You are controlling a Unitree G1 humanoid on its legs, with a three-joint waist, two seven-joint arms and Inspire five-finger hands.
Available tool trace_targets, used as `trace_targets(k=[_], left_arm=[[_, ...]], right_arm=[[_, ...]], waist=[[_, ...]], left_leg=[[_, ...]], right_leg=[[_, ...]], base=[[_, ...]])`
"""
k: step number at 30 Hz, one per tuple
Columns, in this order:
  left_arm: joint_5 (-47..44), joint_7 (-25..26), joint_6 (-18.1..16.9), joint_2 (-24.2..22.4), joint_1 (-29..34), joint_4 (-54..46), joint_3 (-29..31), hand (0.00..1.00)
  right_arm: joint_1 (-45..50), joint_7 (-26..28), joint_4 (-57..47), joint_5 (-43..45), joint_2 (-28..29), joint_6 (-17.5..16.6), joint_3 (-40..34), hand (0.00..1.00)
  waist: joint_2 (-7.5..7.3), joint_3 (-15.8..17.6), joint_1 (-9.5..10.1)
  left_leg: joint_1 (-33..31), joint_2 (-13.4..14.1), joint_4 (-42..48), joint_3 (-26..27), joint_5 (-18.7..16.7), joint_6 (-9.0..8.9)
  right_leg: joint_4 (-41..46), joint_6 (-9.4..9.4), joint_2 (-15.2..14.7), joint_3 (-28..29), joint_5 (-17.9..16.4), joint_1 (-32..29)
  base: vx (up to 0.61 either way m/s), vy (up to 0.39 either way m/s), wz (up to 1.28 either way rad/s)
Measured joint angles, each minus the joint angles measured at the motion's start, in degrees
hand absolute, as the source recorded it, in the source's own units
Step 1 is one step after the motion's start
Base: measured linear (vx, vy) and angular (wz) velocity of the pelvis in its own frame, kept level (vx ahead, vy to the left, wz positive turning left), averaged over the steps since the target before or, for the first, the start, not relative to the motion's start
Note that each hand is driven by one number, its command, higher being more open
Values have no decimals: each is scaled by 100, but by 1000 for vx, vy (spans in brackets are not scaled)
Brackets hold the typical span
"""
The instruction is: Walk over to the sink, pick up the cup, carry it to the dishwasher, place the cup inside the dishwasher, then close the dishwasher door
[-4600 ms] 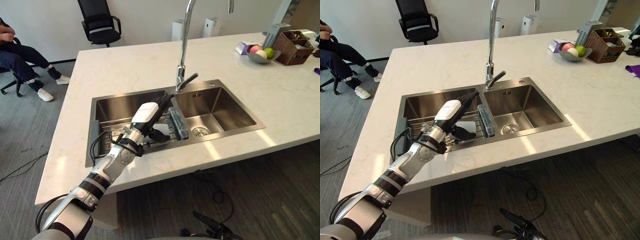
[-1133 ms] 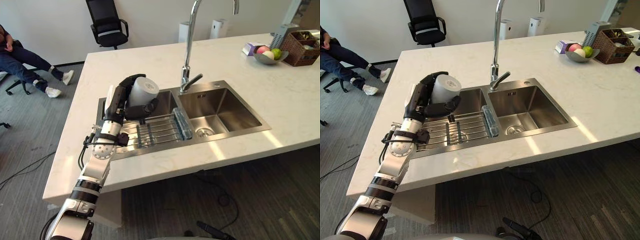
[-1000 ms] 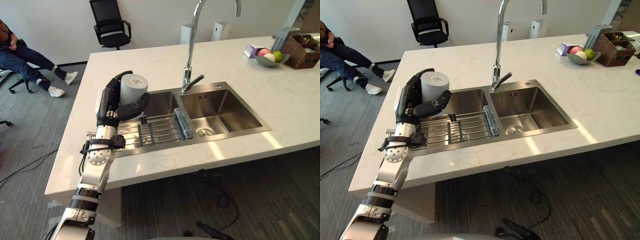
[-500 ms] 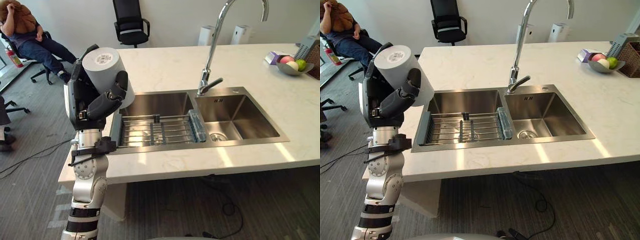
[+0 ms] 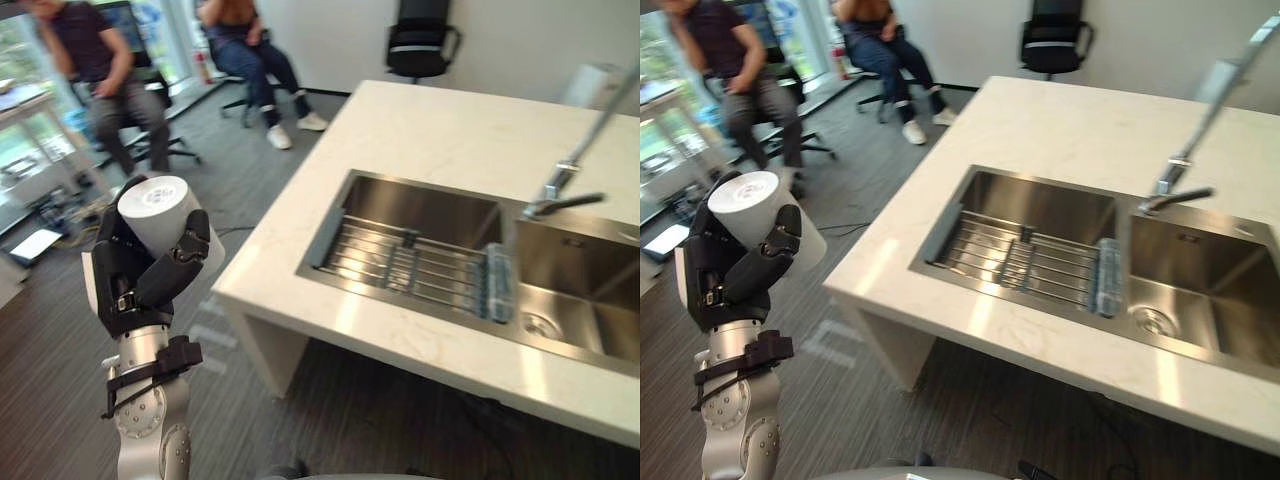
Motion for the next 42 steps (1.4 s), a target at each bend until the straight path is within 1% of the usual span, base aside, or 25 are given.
trace_targets(k=[2,3,4,5,6,7,8,9,10,12,15,16,18,19,20,22,27,30,31,33,34,35,37,38,42], left_arm=[[127,9,-191,-21,-8,-155,-13,0],[180,10,-228,-40,-11,-200,-16,0],[207,4,-314,-75,-28,-335,-67,0],[207,-43,-376,-73,-255,-354,-207,0],[206,-41,-398,-89,-339,-360,-245,0],[205,-24,-441,-111,-430,-379,-210,0],[218,-4,-558,-91,-619,-368,-172,0],[210,32,-570,-133,-570,-387,-233,0],[213,30,-559,-149,-537,-381,-316,0],[224,14,-557,-133,-386,-381,-470,0],[223,28,-547,-112,-56,-382,-536,0],[218,32,-545,-97,-51,-378,-547,0],[179,1,-549,-5,-188,-290,-740,0],[118,-56,-607,62,-340,-139,-1009,0],[-119,-256,-803,144,-572,192,-1312,0],[-356,-476,-837,214,-850,574,-1694,0],[-359,-475,-837,209,-743,690,-1967,0],[-260,-497,-802,293,-959,867,-2564,0],[-221,-532,-797,321,-1035,938,-2694,0],[-58,-734,-747,475,-1183,942,-3024,0],[-27,-862,-748,471,-1165,871,-3077,0],[-30,-909,-744,386,-1171,820,-3159,0],[-51,-1066,-744,275,-1189,672,-3225,0],[-246,-1741,-1118,540,-1254,570,-3557,0],[-248,-1739,-1119,531,-1253,570,-3553,0]], right_arm=[[-206,-175,89,15,-162,101,-54,100],[-202,-204,49,15,-228,121,-51,100],[-145,-220,-121,25,-345,146,-50,100],[-87,-229,-330,66,-439,141,-58,100],[-103,-224,-361,64,-470,132,-98,100],[-167,-213,-368,63,-424,116,-136,100],[-258,-221,-393,58,-333,82,-175,100],[-358,-266,-427,58,-336,83,-171,100],[-446,-267,-462,55,-343,89,-167,100],[-562,-273,-571,41,-318,96,-94,100],[-558,-266,-778,-90,-204,129,105,100],[-541,-267,-778,-89,-202,128,107,100],[-341,-304,-784,-51,-143,121,54,100],[-99,-402,-936,-31,-106,-30,-43,100],[55,-467,-940,199,-39,-98,-184,100],[217,-575,-898,472,57,-131,-209,100],[-86,-535,-834,581,130,34,18,100],[-148,-458,-962,589,182,155,88,100],[-92,-454,-993,588,190,171,126,100],[235,-476,-1016,660,355,197,226,100],[326,-531,-1029,838,396,207,218,100],[384,-570,-1116,852,304,237,260,100],[441,-633,-1285,871,279,201,374,100],[205,-1187,-1102,1193,522,-132,466,100],[213,-1187,-1102,1193,510,-131,470,100]], waist=[[45,199,-18],[76,177,-27],[268,74,-60],[387,122,-205],[411,124,-274],[274,58,-356],[208,123,-420],[284,112,-386],[335,141,-363],[317,154,-326],[242,146,-325],[260,156,-342],[293,177,-356],[279,175,-421],[319,127,-596],[282,153,-658],[341,260,-568],[294,383,-731],[243,403,-789],[-127,380,-833],[-138,385,-786],[12,334,-790],[127,255,-794],[-21,-382,-829],[-15,-378,-833]], left_leg=[[-430,613,2298,2058,-471,687],[-369,775,2609,2405,-508,753],[-243,1150,2892,2924,-193,896],[-373,1012,2823,3141,-108,1030],[-411,845,2437,3006,-41,1069],[-248,359,1360,2665,120,922],[14,411,1397,3033,-304,833],[443,547,1023,3303,-339,240],[718,459,460,3285,-158,-87],[925,252,-155,3162,-11,-199],[937,-92,-405,2723,47,-107],[927,-153,-433,2593,55,-37],[889,-401,-442,1969,70,223],[870,-546,-397,1372,90,420],[667,-585,-260,629,126,528],[547,-730,-207,-244,225,630],[731,-780,-381,-684,118,692],[807,-429,-48,-834,-169,480],[807,-407,67,-925,-219,404],[806,-533,520,-1265,-648,231],[782,-434,921,-1208,-1051,161],[661,-98,1296,-1054,-1339,-27],[654,247,1528,-812,-1432,-122],[69,449,3599,82,-1006,-779],[97,421,3551,87,-1005,-777]], right_leg=[[398,-135,-434,-903,-175,22],[558,-141,-512,-1081,-199,24],[1066,-198,-616,-1487,-385,-17],[1776,-138,-948,-1639,-730,-154],[1791,-18,-884,-1611,-830,-248],[1250,-85,-690,-1611,-774,-425],[963,17,-592,-1900,-353,-370],[1136,-27,-585,-2070,-408,-377],[1224,-27,-600,-2194,-412,-352],[1350,-23,-702,-2388,-409,-297],[1570,116,-1048,-2539,-247,-137],[1694,93,-1126,-2382,-224,-145],[2317,-68,-1455,-1153,-166,-237],[2807,-227,-1543,1,-119,-420],[2921,20,-1163,1320,-596,-521],[2646,223,-453,2589,-1076,-490],[1586,410,459,3449,-1164,-1184],[1506,406,1089,3952,-644,-1839],[1344,408,1102,4058,-467,-1832],[886,343,764,4011,292,-1609],[1101,-11,773,3774,561,-1586],[1322,-100,942,3559,282,-1595],[1493,-231,1056,3339,3,-1580],[808,205,540,3321,-257,-516],[790,193,534,3334,-248,-551]], base=[[-70,20,199],[-22,61,201],[-10,126,211],[-50,143,225],[-117,114,220],[-218,24,201],[-228,35,194],[-179,80,148],[-70,129,79],[-125,161,57],[-129,146,70],[-53,243,111],[-12,205,162],[27,74,274],[30,57,304],[45,-49,273],[57,-35,61],[127,-116,15],[260,-192,80],[290,-256,83],[272,-285,53],[266,-274,47],[158,-140,40],[67,-41,20],[-4,16,-2]])
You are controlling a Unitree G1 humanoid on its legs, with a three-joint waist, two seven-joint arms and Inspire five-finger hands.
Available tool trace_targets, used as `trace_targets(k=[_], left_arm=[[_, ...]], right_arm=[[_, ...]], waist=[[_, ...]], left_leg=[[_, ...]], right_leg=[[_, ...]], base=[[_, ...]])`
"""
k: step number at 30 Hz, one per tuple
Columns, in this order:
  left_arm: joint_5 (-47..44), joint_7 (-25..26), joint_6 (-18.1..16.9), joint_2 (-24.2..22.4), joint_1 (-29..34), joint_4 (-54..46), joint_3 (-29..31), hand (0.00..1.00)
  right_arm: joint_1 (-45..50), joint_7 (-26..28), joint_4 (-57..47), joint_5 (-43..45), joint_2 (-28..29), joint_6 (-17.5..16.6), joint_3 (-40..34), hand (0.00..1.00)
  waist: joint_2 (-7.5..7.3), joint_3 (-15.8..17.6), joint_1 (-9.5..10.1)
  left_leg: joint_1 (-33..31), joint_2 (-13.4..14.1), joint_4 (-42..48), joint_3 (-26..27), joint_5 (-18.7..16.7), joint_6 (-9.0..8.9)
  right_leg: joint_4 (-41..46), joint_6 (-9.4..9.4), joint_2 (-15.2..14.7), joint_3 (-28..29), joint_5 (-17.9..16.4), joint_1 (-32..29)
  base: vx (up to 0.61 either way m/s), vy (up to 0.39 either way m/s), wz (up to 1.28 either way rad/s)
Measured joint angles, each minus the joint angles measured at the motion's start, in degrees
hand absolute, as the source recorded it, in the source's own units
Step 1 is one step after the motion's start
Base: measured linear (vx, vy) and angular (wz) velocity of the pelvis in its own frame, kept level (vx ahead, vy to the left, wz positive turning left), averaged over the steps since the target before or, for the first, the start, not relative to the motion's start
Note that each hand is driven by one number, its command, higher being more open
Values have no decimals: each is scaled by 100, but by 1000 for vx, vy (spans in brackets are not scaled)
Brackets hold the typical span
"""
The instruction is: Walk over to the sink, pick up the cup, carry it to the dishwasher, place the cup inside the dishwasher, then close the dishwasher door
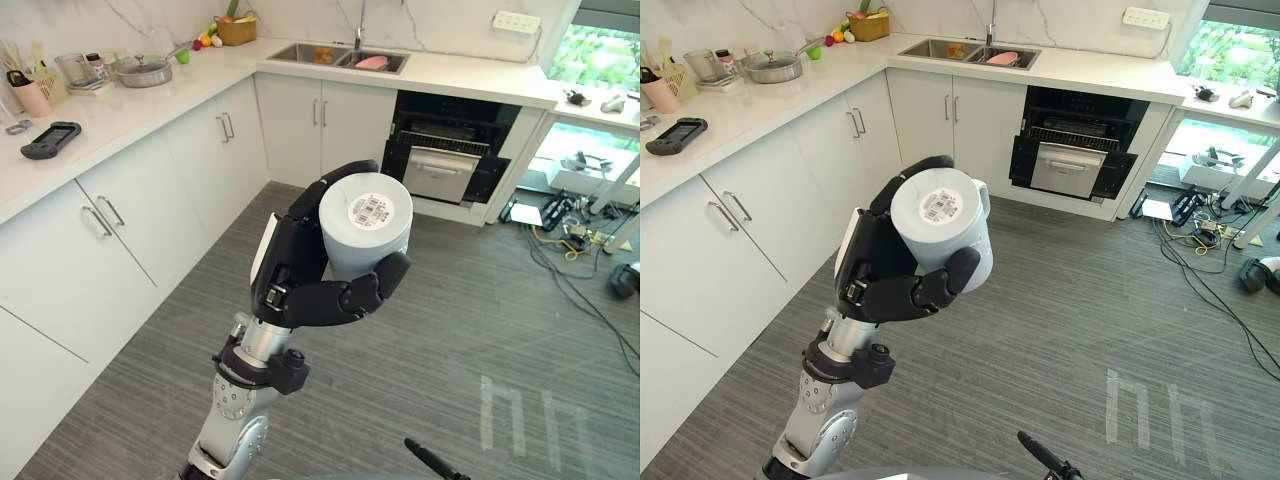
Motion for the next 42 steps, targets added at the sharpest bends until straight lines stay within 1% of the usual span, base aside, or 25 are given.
trace_targets(k=[2,3,4,5,7,9,10,11,12,13,14,15,16,18,20,24,25,26,32,36,38,39,40,42], left_arm=[[-9,4,-4,-32,-1,0,27,0],[-26,7,-2,-95,-7,2,37,0],[-79,7,11,-164,-13,16,21,0],[-97,8,32,-193,-18,30,17,0],[-128,19,106,-234,-66,175,5,0],[-230,40,236,-228,-92,291,-27,0],[-295,116,247,-233,-94,366,-77,0],[-357,151,258,-217,-80,442,-56,0],[-391,182,261,-182,-79,498,-29,0],[-511,256,297,-88,-63,622,68,0],[-595,356,362,-39,45,704,229,0],[-627,388,383,-42,117,747,309,0],[-692,450,410,-43,241,825,435,0],[-681,550,426,-46,364,843,534,0],[-670,727,421,-75,396,843,574,0],[-482,1141,410,-265,396,754,667,0],[-443,1252,410,-326,396,696,717,0],[-440,1494,272,-544,391,345,971,0],[-454,1445,285,-501,398,369,1070,0],[-758,974,486,-486,429,465,1485,0],[-1175,586,725,-468,493,540,1777,0],[-1273,488,786,-469,496,585,1848,0],[-1498,317,947,-469,513,669,1973,0],[-1850,15,1168,-474,625,728,2164,0]], right_arm=[[9,65,-43,-1,-28,3,96,100],[42,170,-123,-1,-37,24,169,100],[87,301,-236,-3,-32,74,223,100],[118,380,-297,20,-27,117,204,100],[190,674,-412,19,-46,175,206,100],[223,977,-457,-3,-73,206,208,100],[222,1212,-442,-18,-102,208,215,100],[189,1456,-389,-39,-155,209,222,100],[152,1570,-352,-69,-169,208,228,100],[63,1682,-288,-213,-177,186,270,100],[19,1719,-285,-272,-200,158,386,100],[12,1733,-288,-280,-218,116,439,100],[4,1757,-325,-295,-238,3,522,100],[15,1748,-389,-368,-278,-143,739,100],[16,1630,-504,-552,-331,-187,1006,100],[-19,1543,-570,-701,-348,-181,1137,100],[-30,1547,-571,-708,-356,-139,1158,100],[-63,1562,-565,-1023,-423,-51,1360,100],[-32,1603,-525,-1020,-423,-90,1318,100],[-8,1843,-243,-991,-398,-311,943,100],[44,2029,-33,-955,-357,-486,595,100],[73,2075,1,-952,-352,-531,510,100],[185,2164,102,-957,-352,-645,376,100],[398,2324,323,-956,-350,-767,117,100]], waist=[[-3,-9,-2],[-7,-13,-25],[-16,-4,-127],[-22,1,-186],[-37,11,-297],[-37,21,-330],[-25,26,-335],[0,46,-332],[-7,53,-332],[-69,127,-325],[-117,201,-324],[-116,235,-318],[-110,276,-301],[-113,279,-294],[-111,279,-259],[-108,262,-208],[-101,261,-194],[-59,160,-125],[-49,152,-129],[-18,164,-140],[-10,168,-143],[-8,170,-143],[0,173,-144],[34,196,-145]], left_leg=[[11,-25,-124,71,-4,12],[28,-41,-304,140,-28,54],[77,-67,-588,260,-54,96],[121,-94,-760,295,-60,107],[412,-204,-1472,375,-69,121],[698,-273,-2121,388,-68,121],[859,-292,-2549,385,-59,134],[963,-293,-2934,377,-19,200],[975,-299,-3065,377,16,259],[977,-344,-3156,364,110,405],[998,-386,-3144,358,143,454],[1028,-395,-3129,358,148,460],[1071,-411,-3101,335,154,471],[1057,-425,-3091,259,173,495],[1047,-428,-3149,178,209,468],[908,-371,-3182,136,240,441],[855,-350,-3179,133,246,423],[655,-279,-2862,275,187,377],[715,-286,-2876,301,191,379],[913,-294,-2932,306,193,383],[962,-312,-2967,288,205,402],[964,-317,-2967,274,210,410],[980,-320,-2970,231,216,419],[1010,-323,-3009,171,228,437]], right_leg=[[-11,2,8,125,70,-119],[-37,-14,10,165,157,-214],[-80,-18,-7,97,241,-283],[-85,-16,-22,48,266,-319],[-86,-15,-50,-62,317,-390],[-87,-2,-41,-148,331,-405],[-115,6,3,-183,381,-438],[-250,20,53,-224,495,-431],[-323,20,62,-245,565,-431],[-393,13,30,-269,679,-422],[-404,17,-16,-302,707,-386],[-413,17,-30,-318,723,-347],[-430,18,-57,-352,731,-258],[-478,7,-84,-429,753,-206],[-604,-17,-89,-535,776,-143],[-900,-72,-8,-558,901,-130],[-988,-75,20,-561,998,-132],[-1290,-128,84,-459,1266,-80],[-1342,-116,88,-431,1296,-38],[-1348,-110,92,-421,1294,130],[-1355,-102,79,-425,1288,185],[-1360,-101,75,-435,1288,196],[-1377,-94,72,-465,1282,236],[-1373,-88,72,-512,1265,278]], base=[[-51,48,-32],[-10,43,-30],[-8,34,-16],[-1,13,5],[-32,20,10],[-67,36,14],[-118,52,15],[-102,44,14],[-144,47,14],[-152,16,8],[-186,11,4],[-166,-18,2],[-160,-28,11],[-141,-38,20],[-92,-50,21],[-14,-46,5],[44,-39,1],[33,-21,1],[0,0,-2],[-1,1,-1],[-45,22,3],[-45,7,11],[-37,0,13],[-27,-4,18]])
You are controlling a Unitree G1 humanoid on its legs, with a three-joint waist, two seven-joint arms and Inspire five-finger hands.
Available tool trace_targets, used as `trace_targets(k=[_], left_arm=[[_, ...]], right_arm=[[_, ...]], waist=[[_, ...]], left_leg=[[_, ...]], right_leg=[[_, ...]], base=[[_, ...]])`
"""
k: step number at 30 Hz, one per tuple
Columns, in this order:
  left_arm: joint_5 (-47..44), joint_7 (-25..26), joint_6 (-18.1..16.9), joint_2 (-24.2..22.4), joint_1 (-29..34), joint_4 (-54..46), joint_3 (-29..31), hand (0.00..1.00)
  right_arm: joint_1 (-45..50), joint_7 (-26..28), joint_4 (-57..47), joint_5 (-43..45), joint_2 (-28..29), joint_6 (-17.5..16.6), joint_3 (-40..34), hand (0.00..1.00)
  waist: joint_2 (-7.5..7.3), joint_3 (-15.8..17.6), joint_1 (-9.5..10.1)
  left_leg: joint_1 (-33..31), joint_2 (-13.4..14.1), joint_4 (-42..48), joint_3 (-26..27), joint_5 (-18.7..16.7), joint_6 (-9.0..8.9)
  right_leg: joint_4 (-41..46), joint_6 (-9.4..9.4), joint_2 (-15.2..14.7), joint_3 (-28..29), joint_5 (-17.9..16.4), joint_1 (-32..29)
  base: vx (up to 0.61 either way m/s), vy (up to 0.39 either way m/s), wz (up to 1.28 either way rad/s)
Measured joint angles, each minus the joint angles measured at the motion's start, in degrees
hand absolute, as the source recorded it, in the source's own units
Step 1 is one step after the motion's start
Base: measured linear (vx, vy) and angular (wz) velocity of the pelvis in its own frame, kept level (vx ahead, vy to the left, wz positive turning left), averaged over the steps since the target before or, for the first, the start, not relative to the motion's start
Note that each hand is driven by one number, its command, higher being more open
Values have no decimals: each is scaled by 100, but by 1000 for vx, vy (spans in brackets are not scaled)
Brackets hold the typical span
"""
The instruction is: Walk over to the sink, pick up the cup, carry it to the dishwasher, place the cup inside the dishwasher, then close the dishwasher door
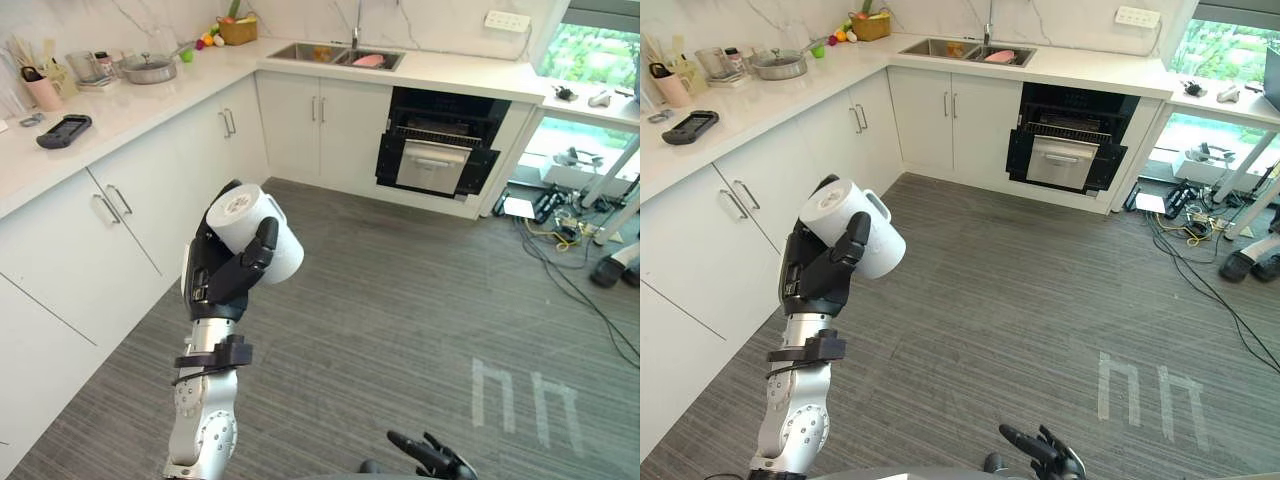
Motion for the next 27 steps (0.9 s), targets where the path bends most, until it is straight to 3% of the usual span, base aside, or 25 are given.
trace_targets(k=[4,7,8,9,10,11,12,14,17,18,19,21,22,23,24,25,27], left_arm=[[-183,-226,169,1,102,139,30,0],[-180,-338,209,-130,131,128,27,0],[-182,-344,201,-224,235,109,51,0],[-180,-344,205,-261,435,17,122,0],[-175,-356,202,-219,485,-53,128,0],[-170,-402,209,-273,530,-61,101,0],[-169,-413,218,-337,639,-63,77,0],[-171,-450,218,-351,647,-54,73,0],[-165,-578,217,-355,642,-5,69,0],[-123,-626,211,-370,637,-11,73,0],[-49,-642,204,-388,637,-24,74,0],[-50,-662,205,-421,637,-17,60,0],[-50,-692,195,-431,632,-1,66,0],[-52,-789,183,-425,568,100,113,0],[-55,-824,184,-435,521,173,143,0],[-60,-844,207,-436,410,422,148,0],[-57,-866,290,-370,316,512,102,0]], right_arm=[[267,42,102,115,8,-192,-315,100],[260,63,92,111,-15,-255,-303,100],[232,75,55,123,-45,-257,-305,100],[232,90,-37,115,-37,-265,-298,100],[256,96,-71,104,-32,-273,-275,100],[188,92,-68,105,-85,-245,-256,100],[189,103,-69,102,-115,-229,-244,100],[146,116,-95,103,-183,-225,-247,100],[138,175,-88,67,-253,-208,-256,100],[140,198,-88,3,-264,-199,-256,100],[142,209,-63,-79,-253,-185,-256,100],[135,218,28,-129,-230,-191,-257,100],[126,209,75,-156,-223,-205,-259,100],[89,162,143,-203,-183,-223,-277,100],[79,151,144,-238,-176,-224,-324,100],[99,163,136,-312,-19,-220,-485,100],[152,189,126,-363,157,-229,-667,100]], waist=[[95,63,-33],[240,155,-8],[380,210,15],[400,246,-1],[335,266,-2],[338,391,-20],[258,411,16],[276,579,21],[252,675,36],[253,676,38],[251,677,57],[232,668,175],[205,653,193],[98,624,187],[103,590,191],[-10,528,141],[-183,437,135]], left_leg=[[5,-27,-33,-133,28,14],[-166,151,481,-164,-393,35],[-219,366,837,-116,-647,-32],[-300,539,1465,-121,-847,-229],[-525,582,2081,-143,-1018,-276],[-1174,809,3524,-172,-953,-57],[-1691,901,4491,-152,-647,346],[-2082,799,4604,-47,-852,252],[-2282,300,3146,98,-844,120],[-2372,85,2306,24,-553,34],[-2480,-62,1558,-186,-27,15],[-2573,-152,1377,-421,712,-7],[-2611,-232,1624,-450,897,114],[-2697,-339,2142,-326,524,417],[-2705,-366,2327,-242,314,486],[-2631,-452,2728,-117,-120,630],[-2342,-622,2701,-75,-401,673]], right_leg=[[22,7,-25,-107,-41,47],[286,-32,121,-69,-334,-6],[1039,-82,287,15,-696,-217],[2123,-166,406,135,-1458,-393],[2353,-284,405,159,-1860,-415],[2774,-368,375,56,-2212,-507],[2845,-397,297,15,-2310,-485],[2780,-403,124,-36,-2384,-268],[2495,-276,-174,-54,-2462,115],[2335,-195,-250,-53,-2508,304],[2216,-96,-298,-38,-2591,492],[2191,135,-378,112,-2801,696],[2227,258,-466,171,-2937,782],[2331,436,-661,249,-3115,853],[2434,505,-733,308,-3148,885],[2932,620,-921,533,-3095,855],[3611,833,-1124,551,-2932,738]], base=[[-12,3,15],[-1,-17,-3],[102,-89,-16],[137,-109,-8],[103,-133,20],[71,-104,34],[82,-85,33],[223,-16,29],[263,43,14],[397,133,-1],[360,131,-9],[476,215,-33],[509,261,-39],[444,234,-25],[737,328,-27],[619,265,-18],[531,210,-5]])
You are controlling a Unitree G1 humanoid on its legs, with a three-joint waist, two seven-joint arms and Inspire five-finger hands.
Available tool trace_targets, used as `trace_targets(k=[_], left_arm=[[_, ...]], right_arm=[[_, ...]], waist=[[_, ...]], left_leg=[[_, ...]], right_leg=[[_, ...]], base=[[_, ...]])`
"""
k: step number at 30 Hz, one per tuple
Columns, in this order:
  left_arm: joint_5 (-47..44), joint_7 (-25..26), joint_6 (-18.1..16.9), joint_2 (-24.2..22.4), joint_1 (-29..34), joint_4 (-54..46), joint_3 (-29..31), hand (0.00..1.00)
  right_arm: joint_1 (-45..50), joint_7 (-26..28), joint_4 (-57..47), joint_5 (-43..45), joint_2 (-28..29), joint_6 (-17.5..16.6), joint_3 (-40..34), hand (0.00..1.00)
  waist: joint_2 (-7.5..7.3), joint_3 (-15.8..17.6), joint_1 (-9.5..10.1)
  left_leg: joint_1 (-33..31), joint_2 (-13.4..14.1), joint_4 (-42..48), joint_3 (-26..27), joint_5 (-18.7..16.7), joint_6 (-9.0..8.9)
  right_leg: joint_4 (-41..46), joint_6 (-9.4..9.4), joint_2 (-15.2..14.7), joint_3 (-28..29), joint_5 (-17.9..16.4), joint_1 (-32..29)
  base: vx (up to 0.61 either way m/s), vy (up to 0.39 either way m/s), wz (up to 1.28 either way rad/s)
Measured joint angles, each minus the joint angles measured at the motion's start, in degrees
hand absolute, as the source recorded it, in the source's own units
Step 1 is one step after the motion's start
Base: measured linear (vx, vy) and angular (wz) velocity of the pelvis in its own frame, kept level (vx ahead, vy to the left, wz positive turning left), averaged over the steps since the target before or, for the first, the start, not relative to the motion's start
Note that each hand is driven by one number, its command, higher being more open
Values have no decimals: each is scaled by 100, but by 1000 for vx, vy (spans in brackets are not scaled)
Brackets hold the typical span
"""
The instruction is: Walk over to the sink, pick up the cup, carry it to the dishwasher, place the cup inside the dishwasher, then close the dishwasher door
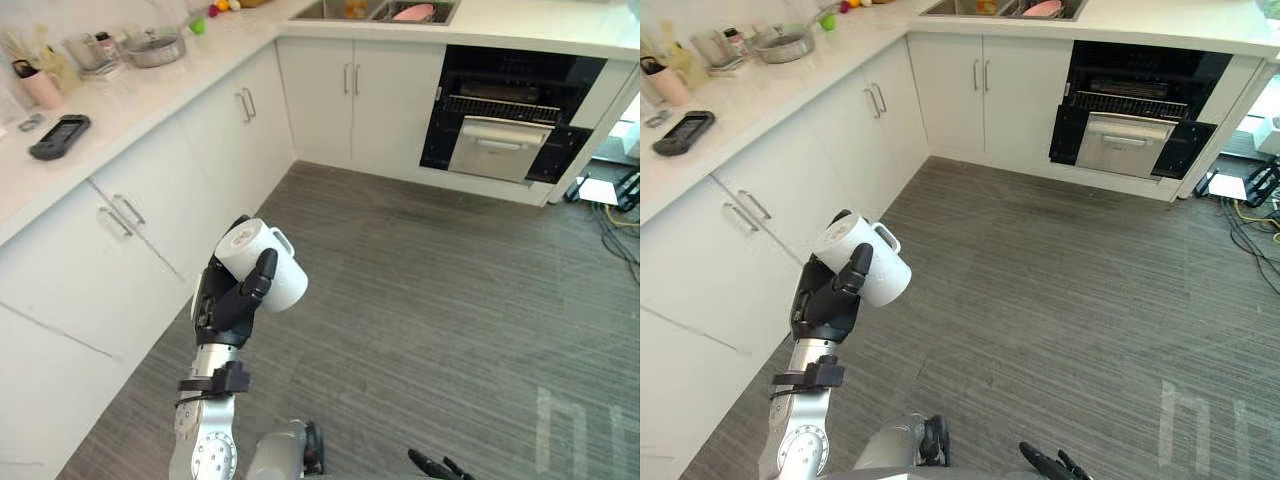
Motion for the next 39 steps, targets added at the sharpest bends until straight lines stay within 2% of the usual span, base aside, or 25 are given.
trace_targets(k=[1,2,3,4,5,7,9,11,14,15,16,20,23,24,25,26,27,30,31,32,33,34,35,37,39], left_arm=[[2,-13,35,27,-40,-1,-59,0],[9,-18,91,91,-104,-52,-197,0],[62,-19,146,164,-101,-180,-410,0],[92,-19,144,210,-102,-227,-553,0],[132,-35,138,280,-103,-355,-766,0],[282,-30,88,279,-114,-364,-923,0],[340,-28,44,282,-173,-315,-1026,0],[340,-3,-6,311,-396,-66,-1089,0],[347,93,-5,381,-472,69,-1101,0],[354,82,-5,413,-387,61,-1109,0],[353,84,-4,328,-292,68,-1090,0],[357,84,-5,309,-312,34,-1039,0],[490,56,-7,272,-149,-427,-1043,0],[539,-63,-27,234,-36,-678,-1064,0],[557,-124,-50,203,49,-782,-1069,0],[564,-271,-129,191,227,-906,-1065,0],[564,-302,-168,202,273,-902,-1064,0],[502,-403,-291,207,357,-891,-963,0],[458,-412,-293,209,354,-870,-930,0],[447,-424,-293,193,357,-829,-895,0],[449,-428,-289,194,372,-805,-875,0],[450,-428,-283,203,462,-804,-859,0],[451,-427,-283,203,493,-803,-855,0],[451,-434,-290,216,727,-794,-861,0],[448,-443,-257,304,686,-523,-806,0]], right_arm=[[4,-1,0,-8,60,-1,-43,100],[53,4,-12,-14,149,-20,-120,100],[154,7,-94,5,193,-104,-147,100],[212,6,-145,37,190,-168,-149,100],[288,9,-376,70,219,-287,-140,100],[381,-5,-647,71,329,-431,-129,100],[402,-51,-859,91,460,-549,-128,100],[391,-168,-1061,91,581,-603,-124,100],[362,-465,-1260,218,614,-577,98,100],[422,-625,-1264,311,561,-581,243,100],[340,-772,-1255,367,425,-559,280,100],[437,-1560,-1812,417,333,-413,550,100],[905,-2162,-3166,442,510,-264,800,100],[1048,-2329,-3607,432,552,-268,944,100],[1082,-2390,-3747,419,556,-285,1006,100],[1148,-2445,-3952,410,556,-407,1099,100],[1133,-2462,-3990,391,549,-487,1118,100],[984,-2508,-4061,282,448,-1049,1081,100],[898,-2491,-4058,272,399,-1134,1043,100],[703,-2454,-4055,242,293,-1294,946,100],[523,-2431,-4056,248,224,-1407,870,100],[231,-2437,-4031,247,200,-1600,748,100],[179,-2443,-4017,247,201,-1638,738,100],[-93,-2543,-3874,173,251,-1964,739,100],[-231,-2523,-3698,129,406,-1987,750,100]], waist=[[-86,-7,-4],[-247,-30,-2],[-359,-98,-55],[-258,-147,-85],[-249,-166,-177],[-189,-173,-328],[-112,-120,-430],[-55,-39,-477],[-106,103,-547],[-165,54,-597],[146,97,-558],[306,167,-439],[329,192,-435],[329,196,-419],[331,200,-387],[311,206,-253],[264,212,-187],[246,114,-13],[227,95,-6],[159,40,16],[107,13,19],[29,-31,39],[16,-45,50],[-8,-136,127],[-298,-181,36]], left_leg=[[168,-84,-71,28,-81,15],[564,-281,-313,55,-218,53],[916,-457,-649,-10,-308,106],[1094,-514,-840,-81,-354,183],[1605,-572,-1334,-189,-326,214],[2212,-508,-1916,-370,-208,134],[2678,-311,-2330,-443,-190,106],[3003,-134,-2546,-456,-191,103],[3674,-55,-2764,-414,-254,-8],[3929,-122,-2698,-407,-354,-184],[4058,91,-2507,-326,-435,-326],[3929,434,-1298,-36,173,-525],[3126,881,1085,-130,1712,-894],[2319,1110,2621,-253,1762,-868],[1928,1232,3293,-257,1692,-779],[1094,1458,4257,-227,1363,-487],[834,1503,4358,-189,1209,-432],[-53,1516,2643,247,250,-414],[-71,1372,1918,278,133,-450],[-45,935,491,137,79,-475],[8,504,-568,-208,188,-478],[100,-128,-1768,-902,813,-431],[113,-220,-1892,-1010,948,-417],[368,-606,-2758,-1302,2263,-14],[604,-673,-2491,-1285,1907,97]], right_leg=[[396,3,-90,3,128,-101],[1321,-57,-304,-21,628,-406],[2164,-305,-513,-86,1535,-775],[2547,-444,-581,-102,2000,-974],[3366,-780,-527,-128,1768,-1487],[3537,-794,-170,-361,1157,-2016],[2884,-760,382,-622,664,-2555],[1571,-739,823,-924,590,-3007],[-1050,-668,1265,-975,1693,-3172],[-1320,-1082,1234,-1060,2903,-3088],[-943,-1769,1429,-1105,2620,-3100],[-528,-1913,1864,-934,1870,-2802],[-762,-1908,2245,-668,1350,-2088],[-895,-1984,2362,-590,1262,-1829],[-1012,-2009,2425,-521,1245,-1655],[-1388,-2018,2541,-273,1238,-1178],[-1560,-2007,2553,-196,1226,-981],[-2105,-1949,2480,167,1163,-213],[-2134,-1919,2437,234,1147,-139],[-2186,-1813,2326,432,1088,-15],[-2168,-1768,2248,635,1064,50],[-2116,-1649,2170,1063,996,169],[-2097,-1630,2165,1150,985,191],[-1492,-1218,2285,1752,662,312],[-235,-1114,2045,1777,188,-19]], base=[[539,183,-3],[507,161,6],[486,154,14],[561,169,27],[456,119,20],[472,67,28],[508,-21,23],[593,-63,16],[588,-111,19],[741,-131,0],[597,-97,-9],[603,-138,-47],[493,-103,-48],[341,-71,-32],[446,-121,-55],[333,-105,-55],[402,-107,-73],[419,-59,-46],[451,-26,-47],[389,-4,-55],[624,50,-86],[549,78,-72],[690,126,-92],[614,98,-94],[586,-22,-63]])
